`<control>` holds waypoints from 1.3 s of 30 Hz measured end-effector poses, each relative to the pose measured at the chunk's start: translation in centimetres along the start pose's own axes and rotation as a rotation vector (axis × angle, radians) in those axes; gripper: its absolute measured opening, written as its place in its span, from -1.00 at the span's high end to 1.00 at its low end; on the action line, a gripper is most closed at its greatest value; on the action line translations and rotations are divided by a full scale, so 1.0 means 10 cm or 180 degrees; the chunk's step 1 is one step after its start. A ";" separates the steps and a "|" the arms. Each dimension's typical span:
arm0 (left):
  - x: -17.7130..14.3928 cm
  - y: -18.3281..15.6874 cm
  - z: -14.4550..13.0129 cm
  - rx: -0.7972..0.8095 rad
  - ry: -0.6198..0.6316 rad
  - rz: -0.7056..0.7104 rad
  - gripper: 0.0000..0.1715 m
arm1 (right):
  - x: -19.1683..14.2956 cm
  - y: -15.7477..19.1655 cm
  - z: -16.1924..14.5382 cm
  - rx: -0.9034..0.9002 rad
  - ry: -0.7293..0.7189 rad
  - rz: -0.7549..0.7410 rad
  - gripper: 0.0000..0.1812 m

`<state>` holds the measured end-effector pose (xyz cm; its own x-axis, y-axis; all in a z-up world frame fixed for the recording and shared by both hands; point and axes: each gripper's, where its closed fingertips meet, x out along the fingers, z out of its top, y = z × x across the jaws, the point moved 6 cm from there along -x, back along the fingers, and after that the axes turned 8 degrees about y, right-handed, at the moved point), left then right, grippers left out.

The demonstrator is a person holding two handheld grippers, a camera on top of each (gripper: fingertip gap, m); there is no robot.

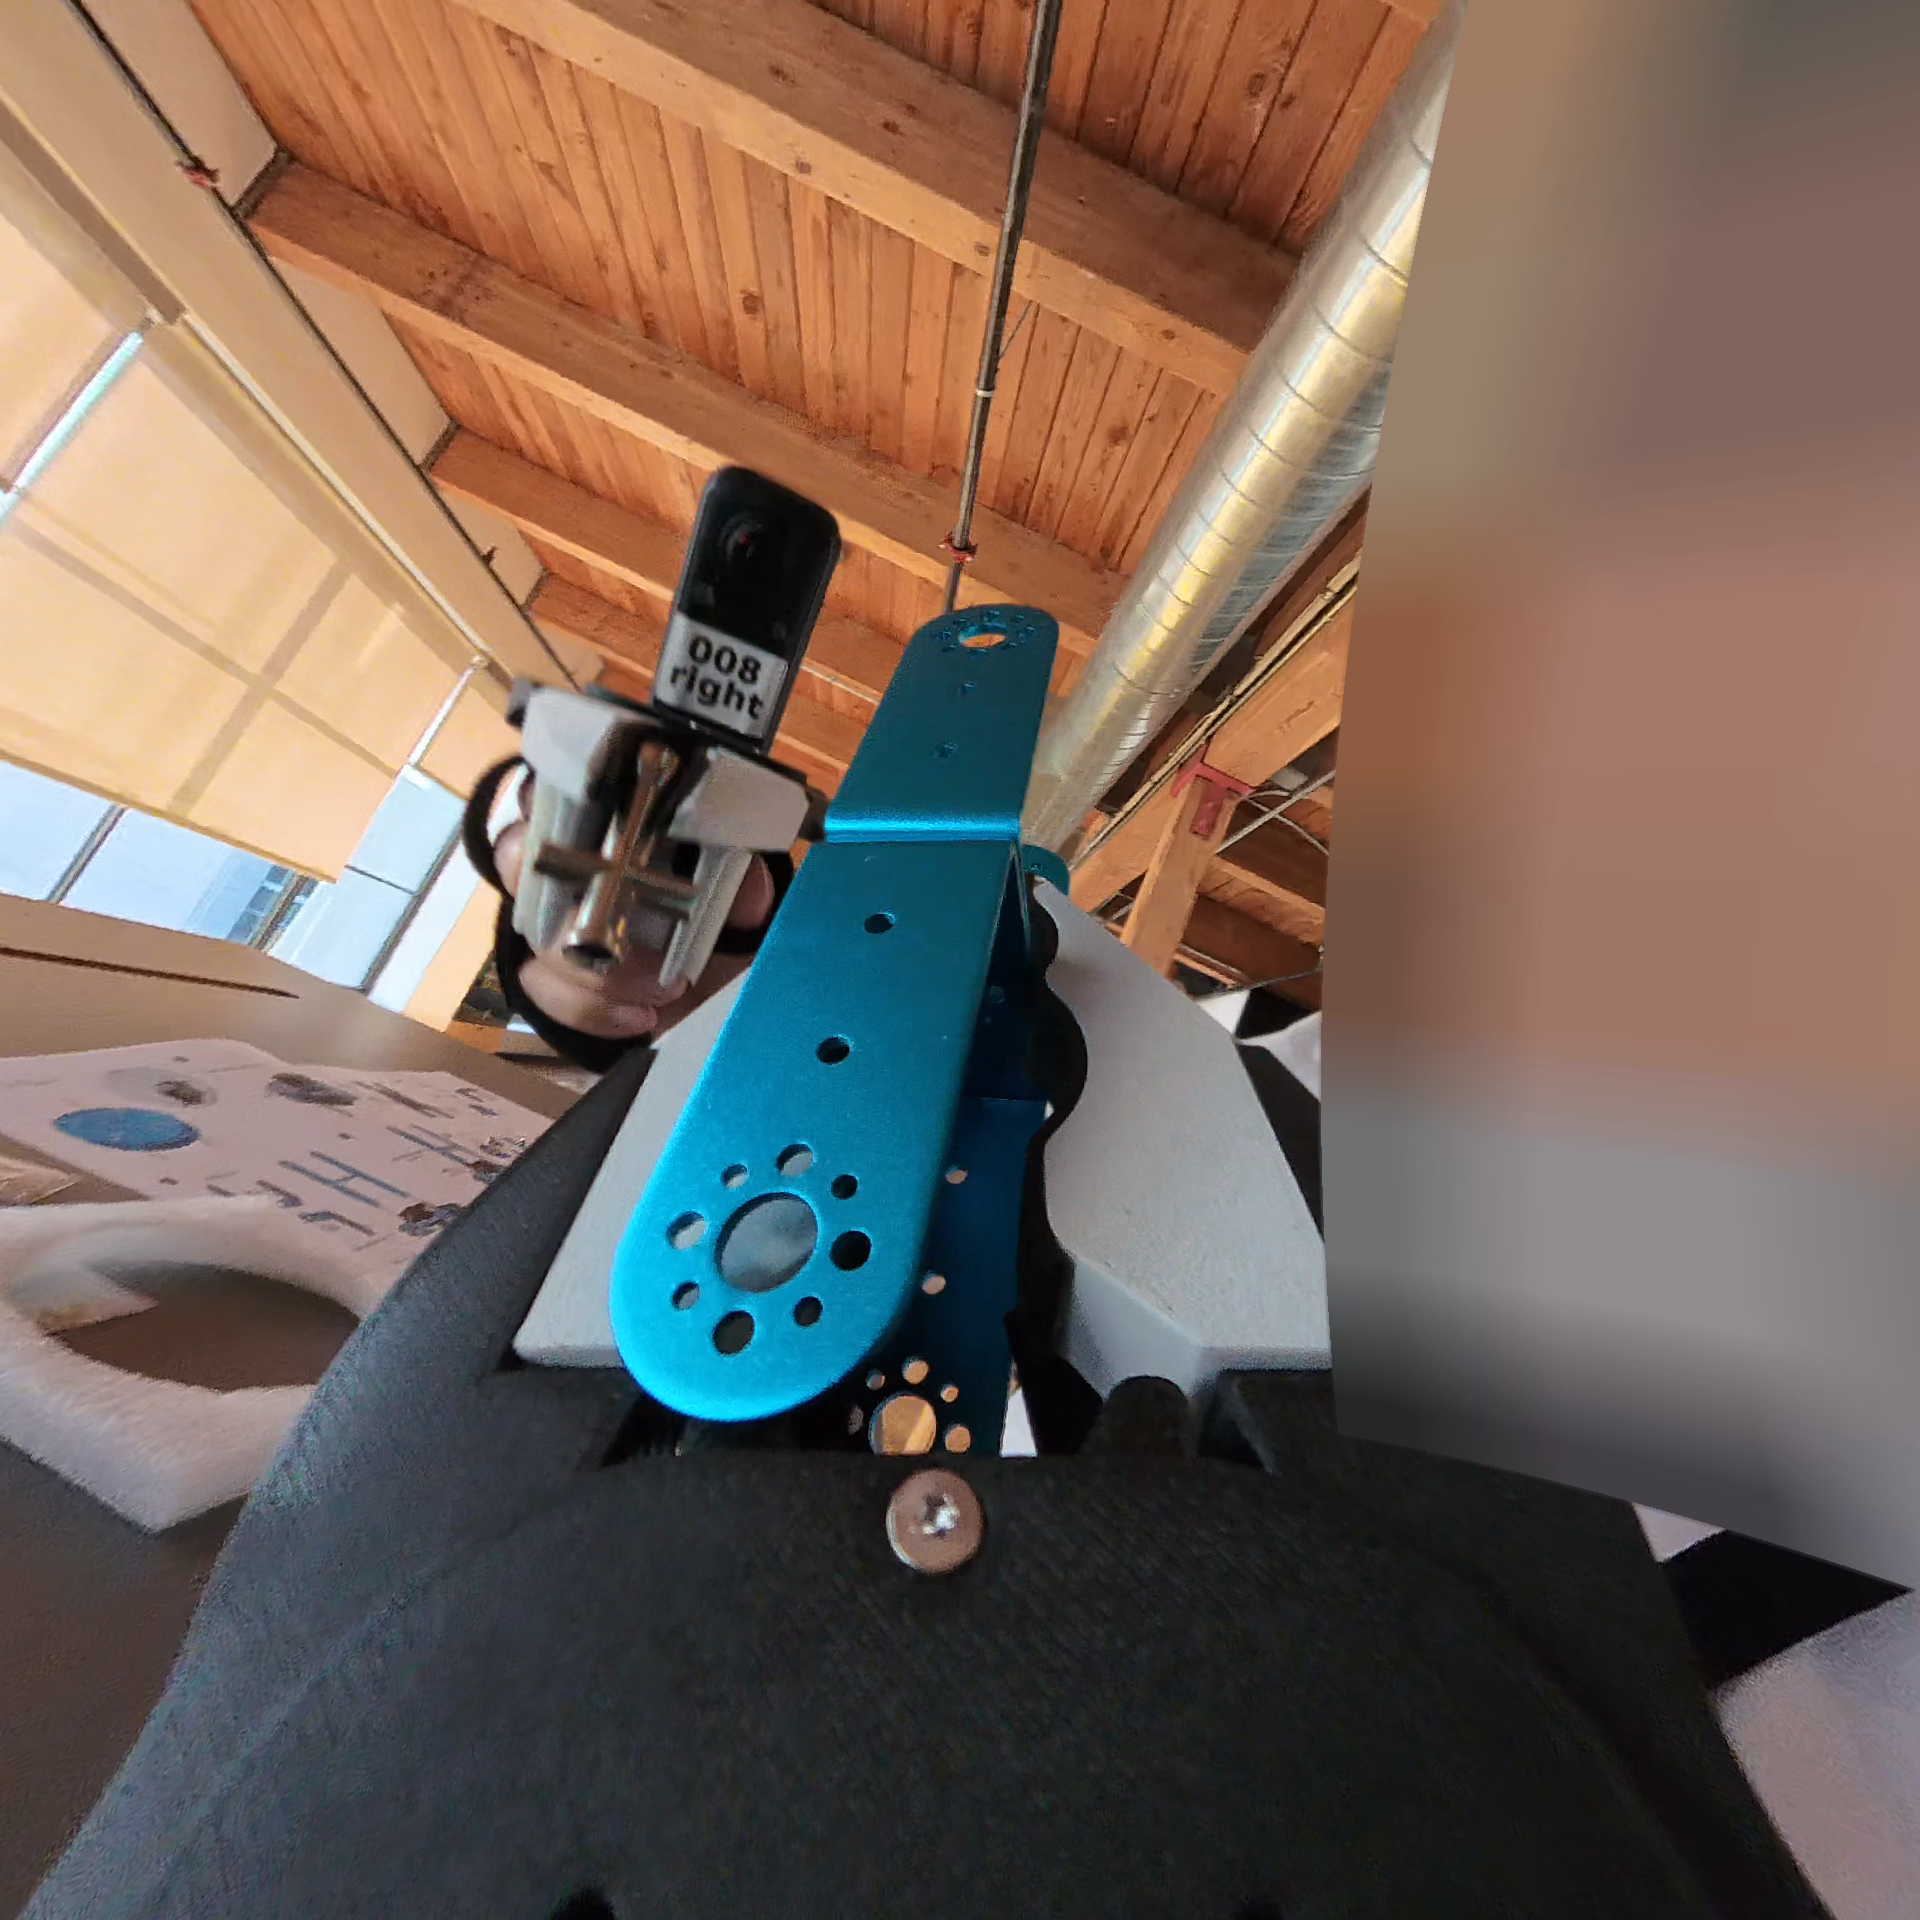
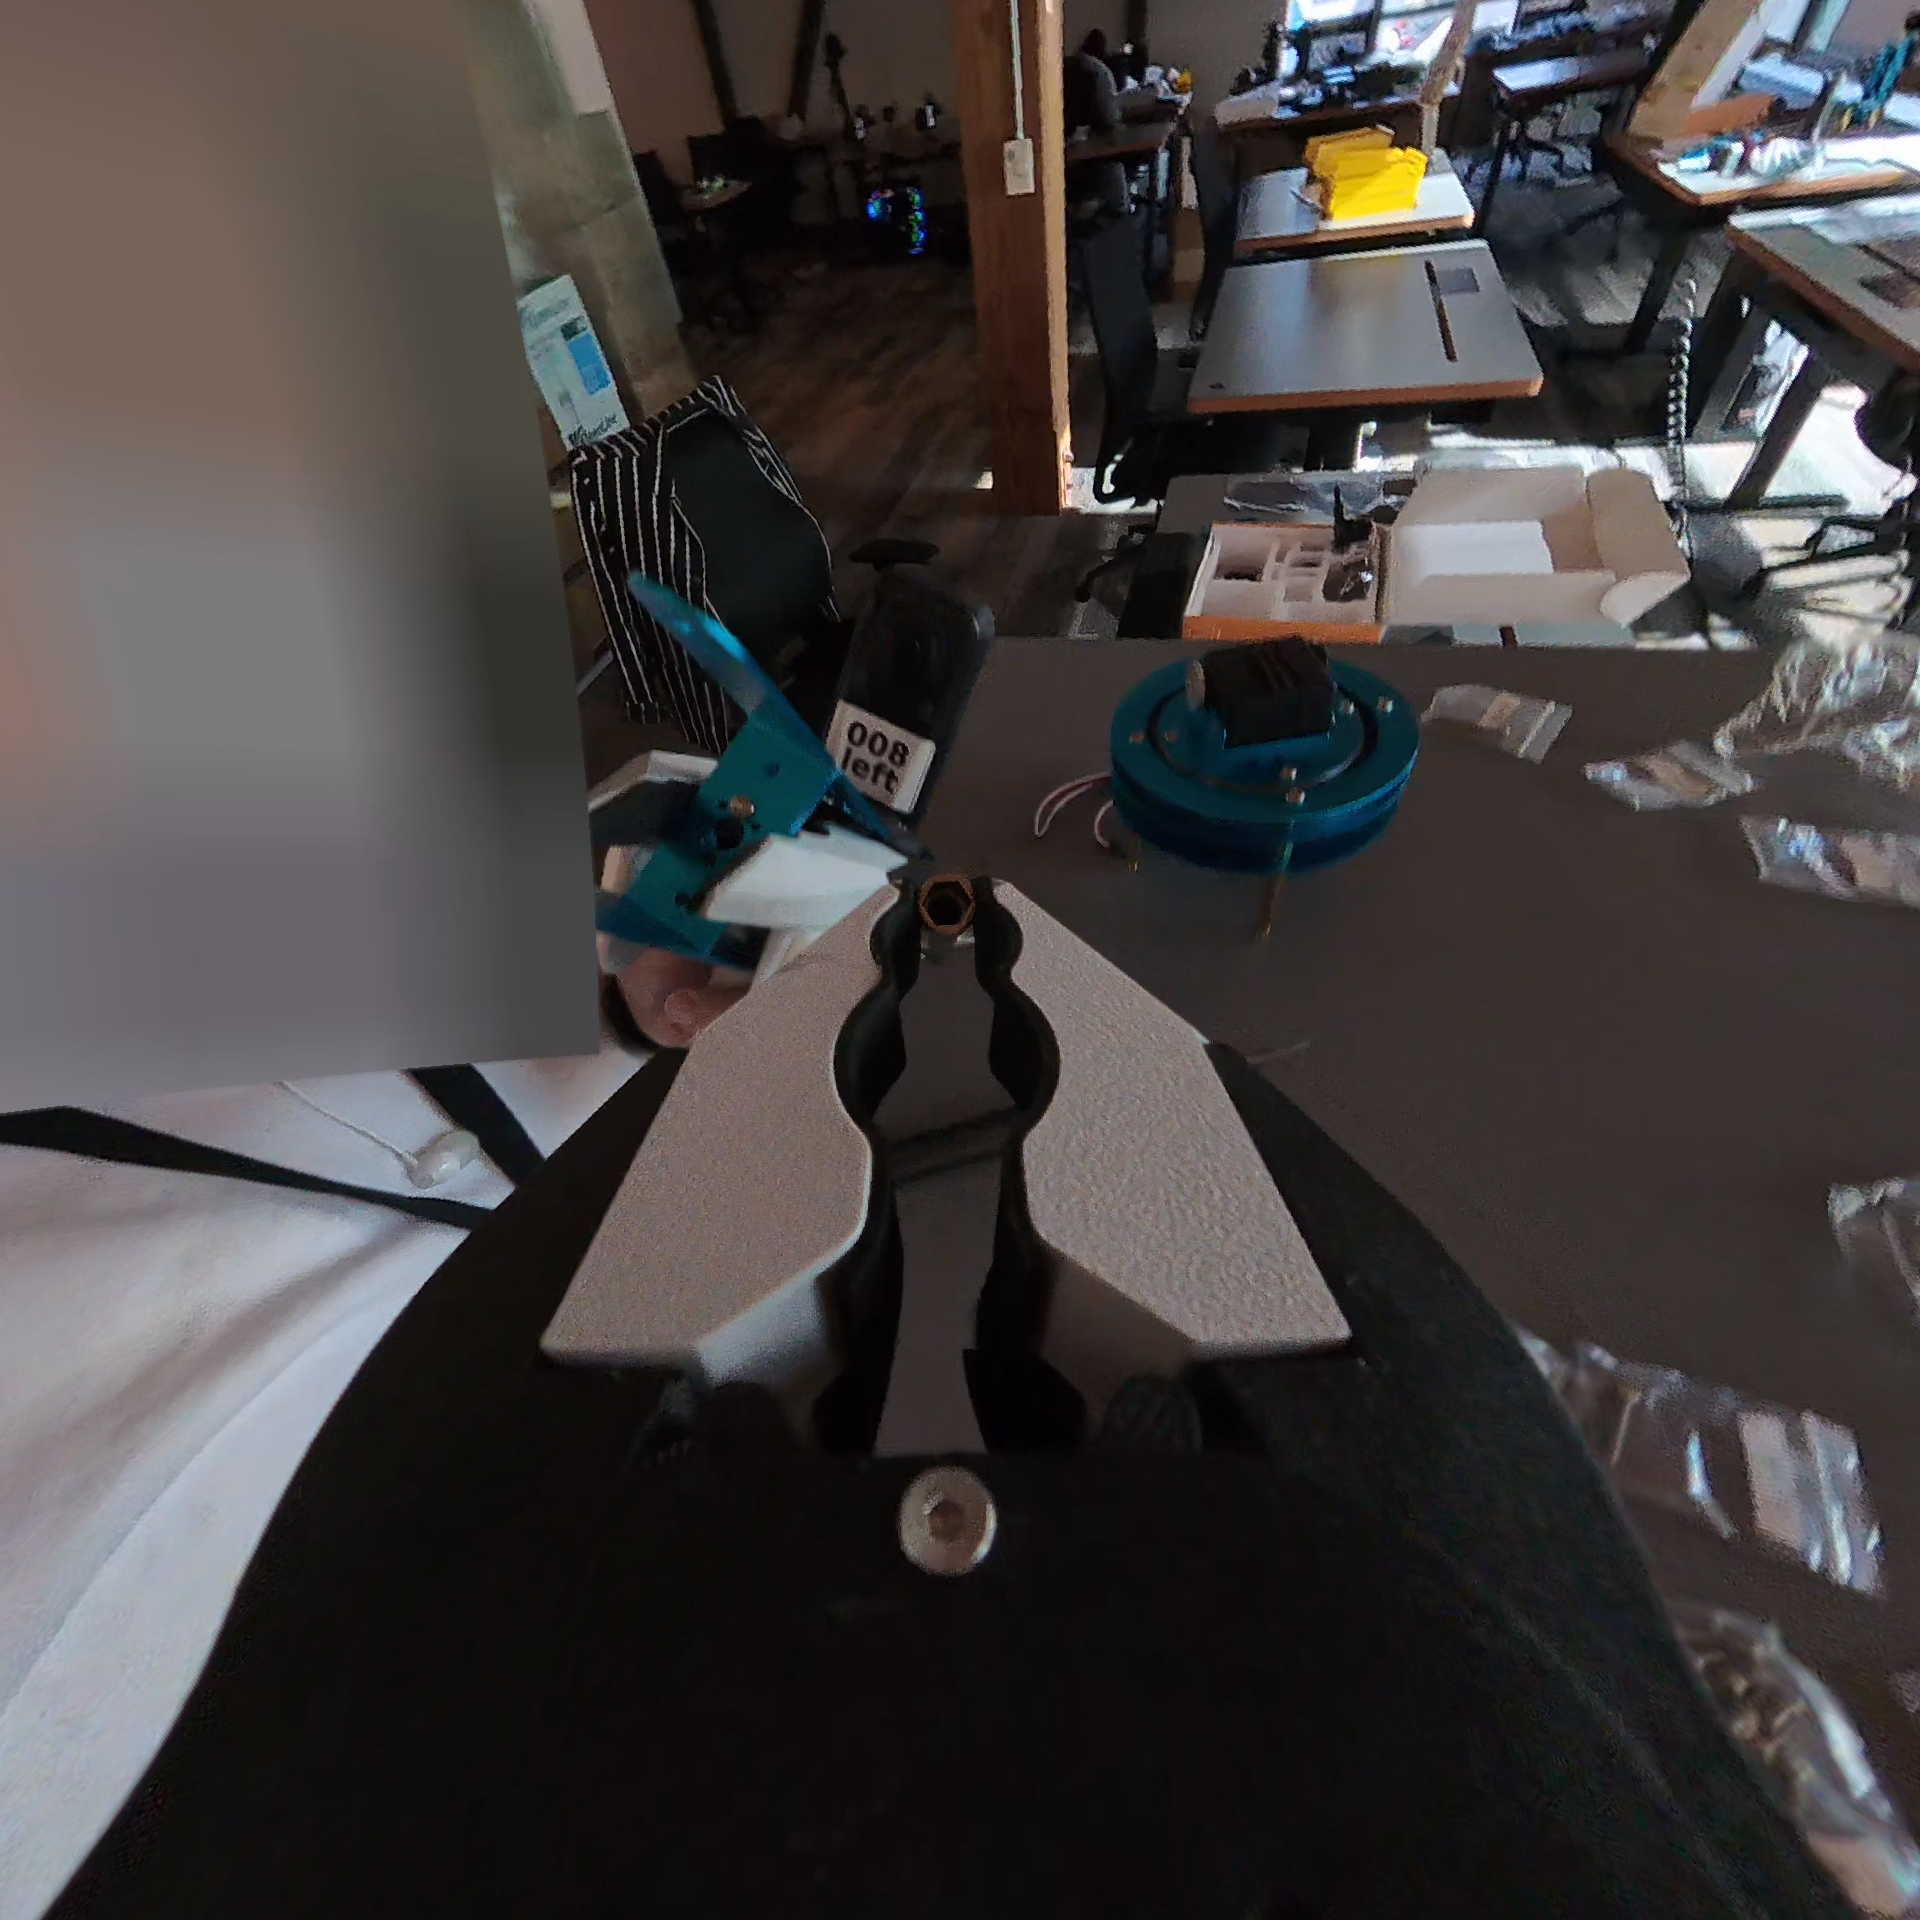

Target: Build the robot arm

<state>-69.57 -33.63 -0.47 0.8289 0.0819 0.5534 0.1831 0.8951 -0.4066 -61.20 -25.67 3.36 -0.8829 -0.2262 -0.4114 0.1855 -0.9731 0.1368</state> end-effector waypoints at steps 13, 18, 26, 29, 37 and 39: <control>-0.34 0.04 0.10 0.0345 0.0899 0.1479 0.73 | 0.18 0.18 -1.05 0.0444 0.1566 -0.0246 0.89; -0.38 -0.01 0.06 0.0227 0.0854 0.1487 0.73 | 0.28 0.22 -1.18 0.0271 0.1662 -0.0240 0.89; -0.45 -0.01 -0.03 0.0280 0.0992 0.1720 0.74 | 0.34 0.23 -1.25 0.0242 0.1764 -0.0250 0.83; -0.49 0.01 -0.06 0.0243 0.1018 0.1734 0.74 | 0.31 0.26 -1.20 0.0212 0.1569 -0.0237 0.73; -0.58 0.08 -0.08 0.0139 0.1162 0.1640 0.74 | 0.09 0.38 -0.96 -0.0234 0.1014 -0.0508 0.64; -0.60 0.10 -0.06 0.0101 0.1216 0.1600 0.74 | 0.08 0.39 -0.92 -0.0346 0.0928 -0.0660 0.64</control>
<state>-74.00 -33.48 -4.64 0.9409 0.3386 -0.0006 -0.2886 0.8010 -0.5245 -57.22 -30.05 -4.73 -0.7495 -0.0116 -0.6619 0.0742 -0.9950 -0.0666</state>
